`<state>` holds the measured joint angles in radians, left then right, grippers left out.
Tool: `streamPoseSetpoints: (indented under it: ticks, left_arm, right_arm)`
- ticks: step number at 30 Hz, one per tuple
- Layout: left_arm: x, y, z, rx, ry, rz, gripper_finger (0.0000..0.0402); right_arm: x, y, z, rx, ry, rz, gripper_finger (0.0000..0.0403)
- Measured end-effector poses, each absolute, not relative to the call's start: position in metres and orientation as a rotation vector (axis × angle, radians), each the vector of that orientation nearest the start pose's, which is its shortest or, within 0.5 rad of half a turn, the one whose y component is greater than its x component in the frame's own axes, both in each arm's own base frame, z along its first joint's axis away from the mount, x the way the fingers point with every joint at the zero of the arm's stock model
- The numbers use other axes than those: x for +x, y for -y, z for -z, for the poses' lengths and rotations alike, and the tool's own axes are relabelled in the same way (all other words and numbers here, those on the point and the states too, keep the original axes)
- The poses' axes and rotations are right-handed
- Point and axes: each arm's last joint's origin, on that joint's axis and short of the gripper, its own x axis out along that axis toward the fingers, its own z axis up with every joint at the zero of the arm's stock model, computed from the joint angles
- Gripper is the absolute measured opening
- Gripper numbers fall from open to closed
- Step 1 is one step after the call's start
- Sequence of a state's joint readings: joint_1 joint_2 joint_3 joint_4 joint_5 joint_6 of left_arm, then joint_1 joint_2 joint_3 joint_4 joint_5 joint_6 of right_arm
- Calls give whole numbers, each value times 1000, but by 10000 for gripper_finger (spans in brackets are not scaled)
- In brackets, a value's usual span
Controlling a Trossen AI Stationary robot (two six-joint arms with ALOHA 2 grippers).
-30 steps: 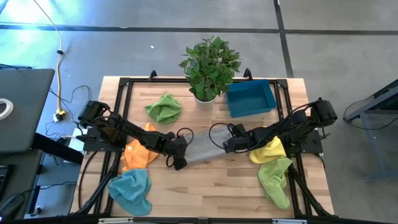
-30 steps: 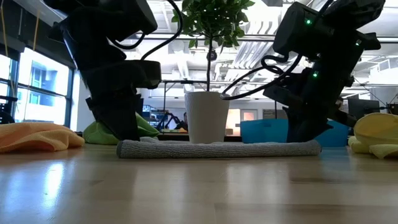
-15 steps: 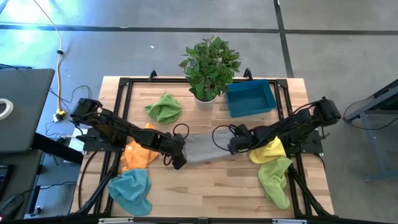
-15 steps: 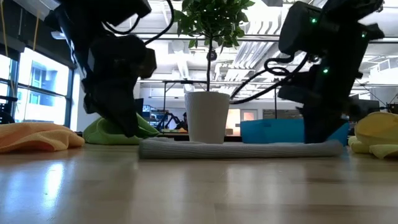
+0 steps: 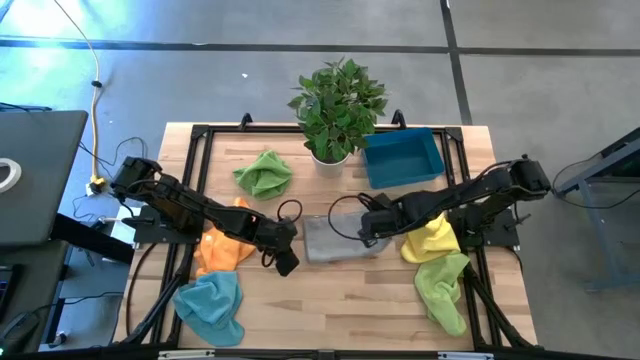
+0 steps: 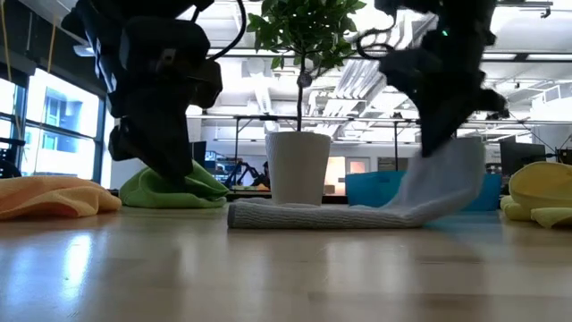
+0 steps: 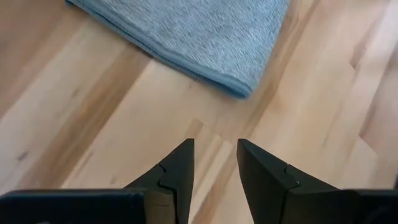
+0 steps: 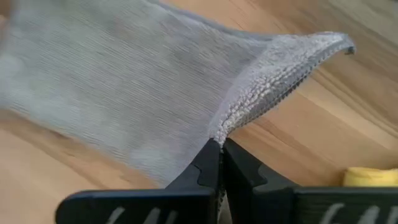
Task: Sort microfiber towel by color & place in baskets
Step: Fold the gray towel
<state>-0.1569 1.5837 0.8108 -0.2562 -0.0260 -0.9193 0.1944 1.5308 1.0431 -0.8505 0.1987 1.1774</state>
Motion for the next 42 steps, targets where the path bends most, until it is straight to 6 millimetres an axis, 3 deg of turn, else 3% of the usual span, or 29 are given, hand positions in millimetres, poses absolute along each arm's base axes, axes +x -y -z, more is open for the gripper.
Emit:
streamPoseSetpoints:
  ticks: [8, 25, 31, 42]
  left_arm:
    - [285, 55, -165, -782, -980, -322, 110]
    - [250, 64, -239, -758, -682, -263, 110]
    - [239, 65, -249, -736, -652, -270, 110]
    - [236, 67, -252, -739, -648, -263, 110]
  right_arm:
    - [291, -43, -228, 773, -929, 728, 0]
    - [334, -41, -197, 863, -820, 618, 0]
    - [348, -44, -190, 901, -777, 561, 0]
    - [382, -50, -189, 846, -775, 467, 0]
